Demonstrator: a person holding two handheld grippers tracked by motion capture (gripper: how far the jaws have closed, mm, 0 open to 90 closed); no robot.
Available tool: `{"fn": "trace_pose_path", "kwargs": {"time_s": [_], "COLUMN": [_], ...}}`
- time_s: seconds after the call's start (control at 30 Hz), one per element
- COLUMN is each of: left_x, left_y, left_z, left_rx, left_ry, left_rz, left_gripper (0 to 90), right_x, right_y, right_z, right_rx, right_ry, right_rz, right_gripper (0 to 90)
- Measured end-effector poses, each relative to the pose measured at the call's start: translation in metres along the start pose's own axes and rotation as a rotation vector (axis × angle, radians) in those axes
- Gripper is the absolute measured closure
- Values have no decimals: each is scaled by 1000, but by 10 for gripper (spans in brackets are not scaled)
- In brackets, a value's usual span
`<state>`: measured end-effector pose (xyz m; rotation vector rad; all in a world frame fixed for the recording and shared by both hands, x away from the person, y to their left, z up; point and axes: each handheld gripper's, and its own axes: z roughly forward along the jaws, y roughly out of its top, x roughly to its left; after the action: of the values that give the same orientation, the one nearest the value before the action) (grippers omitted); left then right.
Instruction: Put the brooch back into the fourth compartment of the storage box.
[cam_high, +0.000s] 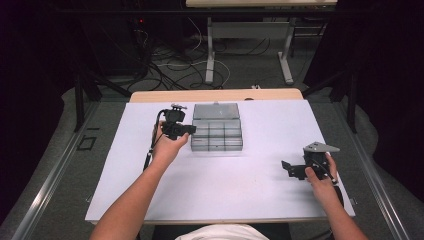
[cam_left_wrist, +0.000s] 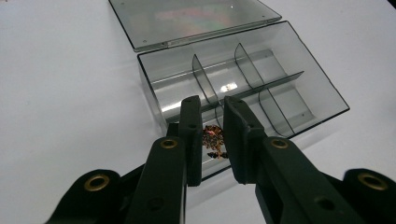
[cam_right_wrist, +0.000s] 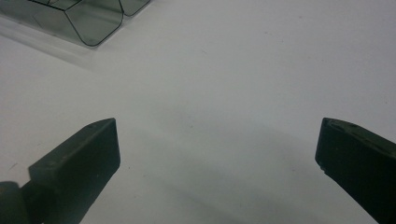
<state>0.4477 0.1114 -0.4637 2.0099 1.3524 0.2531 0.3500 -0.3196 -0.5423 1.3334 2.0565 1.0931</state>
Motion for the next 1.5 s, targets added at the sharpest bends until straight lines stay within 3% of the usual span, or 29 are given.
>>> {"fn": "trace_pose_path", "kwargs": {"time_s": [0.3, 0.63, 1.0, 1.5], "left_x": [0, -2, -2, -2], "left_y": [-2, -4, -7, -11], "left_z": [17, 29, 45, 64], "left_rx": [27, 53, 85, 122], "left_ry": [10, 27, 36, 43], "left_rz": [-18, -8, -33, -30], "left_gripper": [781, 781, 781, 780], "right_x": [0, -1, 0, -2], "right_y": [0, 0, -1, -1], "right_z": [1, 1, 1, 1], "right_rx": [4, 4, 10, 8], "right_ry": [2, 1, 2, 6], "right_rz": [-4, -11, -8, -7], "right_gripper": [0, 0, 0, 0]}}
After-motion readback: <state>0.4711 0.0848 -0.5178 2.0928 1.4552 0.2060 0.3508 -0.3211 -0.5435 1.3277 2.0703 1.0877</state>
